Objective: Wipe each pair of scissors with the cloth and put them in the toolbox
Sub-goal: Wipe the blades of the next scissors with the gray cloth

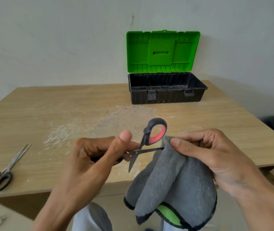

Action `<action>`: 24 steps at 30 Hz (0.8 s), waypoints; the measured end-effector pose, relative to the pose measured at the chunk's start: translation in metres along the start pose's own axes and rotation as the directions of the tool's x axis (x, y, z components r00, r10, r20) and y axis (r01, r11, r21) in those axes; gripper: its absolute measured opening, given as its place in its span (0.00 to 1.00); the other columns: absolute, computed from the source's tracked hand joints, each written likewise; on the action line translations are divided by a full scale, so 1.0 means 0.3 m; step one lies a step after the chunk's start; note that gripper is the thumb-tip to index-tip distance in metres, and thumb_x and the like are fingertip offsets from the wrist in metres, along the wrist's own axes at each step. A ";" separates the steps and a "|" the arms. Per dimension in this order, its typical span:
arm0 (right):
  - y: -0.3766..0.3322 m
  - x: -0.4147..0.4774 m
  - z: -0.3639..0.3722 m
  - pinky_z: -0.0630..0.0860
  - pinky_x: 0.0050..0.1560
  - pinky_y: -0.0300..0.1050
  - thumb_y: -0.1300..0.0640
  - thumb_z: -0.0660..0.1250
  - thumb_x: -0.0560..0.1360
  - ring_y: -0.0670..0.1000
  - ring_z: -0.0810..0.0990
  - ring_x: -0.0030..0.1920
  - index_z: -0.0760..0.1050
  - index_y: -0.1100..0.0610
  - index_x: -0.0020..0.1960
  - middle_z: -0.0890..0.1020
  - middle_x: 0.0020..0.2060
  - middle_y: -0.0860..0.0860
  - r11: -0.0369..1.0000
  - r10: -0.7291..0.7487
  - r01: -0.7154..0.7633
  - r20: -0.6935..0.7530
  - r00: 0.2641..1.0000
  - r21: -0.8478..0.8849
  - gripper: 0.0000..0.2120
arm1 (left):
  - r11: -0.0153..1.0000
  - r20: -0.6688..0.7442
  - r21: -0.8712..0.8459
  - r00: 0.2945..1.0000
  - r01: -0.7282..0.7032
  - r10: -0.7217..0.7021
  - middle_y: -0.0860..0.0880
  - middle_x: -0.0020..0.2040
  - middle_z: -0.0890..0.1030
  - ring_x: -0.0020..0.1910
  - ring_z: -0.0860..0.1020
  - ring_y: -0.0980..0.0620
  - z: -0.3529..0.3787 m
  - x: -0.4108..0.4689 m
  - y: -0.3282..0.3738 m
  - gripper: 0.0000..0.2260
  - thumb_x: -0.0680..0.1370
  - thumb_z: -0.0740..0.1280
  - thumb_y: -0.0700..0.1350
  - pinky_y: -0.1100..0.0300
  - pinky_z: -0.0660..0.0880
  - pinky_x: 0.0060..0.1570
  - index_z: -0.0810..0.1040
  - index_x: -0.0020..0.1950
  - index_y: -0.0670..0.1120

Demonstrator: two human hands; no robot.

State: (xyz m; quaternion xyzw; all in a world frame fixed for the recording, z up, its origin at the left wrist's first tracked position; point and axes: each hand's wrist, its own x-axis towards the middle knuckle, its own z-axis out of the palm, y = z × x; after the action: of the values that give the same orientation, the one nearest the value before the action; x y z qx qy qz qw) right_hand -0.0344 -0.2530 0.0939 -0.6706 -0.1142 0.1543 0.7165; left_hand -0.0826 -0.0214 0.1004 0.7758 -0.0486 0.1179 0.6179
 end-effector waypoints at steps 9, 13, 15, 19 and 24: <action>0.009 -0.008 0.038 0.80 0.40 0.33 0.52 0.76 0.64 0.49 0.88 0.41 0.90 0.57 0.45 0.90 0.40 0.57 0.997 -0.083 0.081 -0.136 0.987 -0.018 0.13 | 0.993 -0.157 0.119 0.988 0.020 -0.001 0.62 0.44 0.86 0.49 0.82 0.65 0.043 0.010 -0.002 0.14 0.67 0.73 0.63 0.67 0.79 0.44 0.86 0.32 0.54; 0.016 -0.018 0.051 0.80 0.40 0.33 0.51 0.76 0.64 0.48 0.89 0.41 0.91 0.54 0.44 0.90 0.40 0.55 0.988 -0.154 0.153 -0.160 0.975 -0.019 0.12 | 0.976 -0.191 0.213 0.982 0.039 0.002 0.68 0.55 0.81 0.61 0.76 0.63 0.041 0.010 -0.031 0.19 0.65 0.69 0.72 0.50 0.76 0.58 0.85 0.35 0.58; 0.020 -0.021 0.056 0.81 0.41 0.35 0.50 0.75 0.65 0.48 0.89 0.42 0.91 0.52 0.45 0.90 0.40 0.55 0.981 -0.191 0.187 -0.159 0.968 -0.041 0.11 | 0.985 -0.232 0.167 0.973 0.051 -0.011 0.69 0.56 0.80 0.61 0.77 0.63 0.047 0.011 -0.035 0.20 0.64 0.68 0.72 0.49 0.76 0.59 0.85 0.33 0.56; 0.027 -0.028 0.065 0.82 0.43 0.37 0.49 0.75 0.69 0.50 0.89 0.43 0.90 0.51 0.47 0.90 0.41 0.54 0.956 -0.280 0.259 -0.165 0.946 -0.139 0.10 | 0.981 -0.275 0.182 0.961 0.063 -0.011 0.69 0.59 0.78 0.65 0.74 0.57 0.055 0.016 -0.053 0.20 0.62 0.71 0.72 0.43 0.74 0.61 0.84 0.33 0.56; 0.042 -0.029 0.064 0.81 0.42 0.46 0.53 0.74 0.73 0.56 0.89 0.42 0.90 0.52 0.47 0.90 0.39 0.54 0.914 -0.362 0.311 -0.180 0.914 -0.262 0.06 | 0.979 -0.310 0.155 0.948 0.132 -0.079 0.64 0.67 0.69 0.71 0.65 0.57 0.069 0.006 -0.051 0.18 0.60 0.78 0.66 0.70 0.65 0.52 0.80 0.45 0.63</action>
State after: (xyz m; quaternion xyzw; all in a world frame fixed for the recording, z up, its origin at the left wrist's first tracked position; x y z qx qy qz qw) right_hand -0.0505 -0.2377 0.0832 -0.7313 -0.1636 -0.0630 0.6591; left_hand -0.0751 -0.0379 0.0819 0.8012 0.0985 0.2056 0.5533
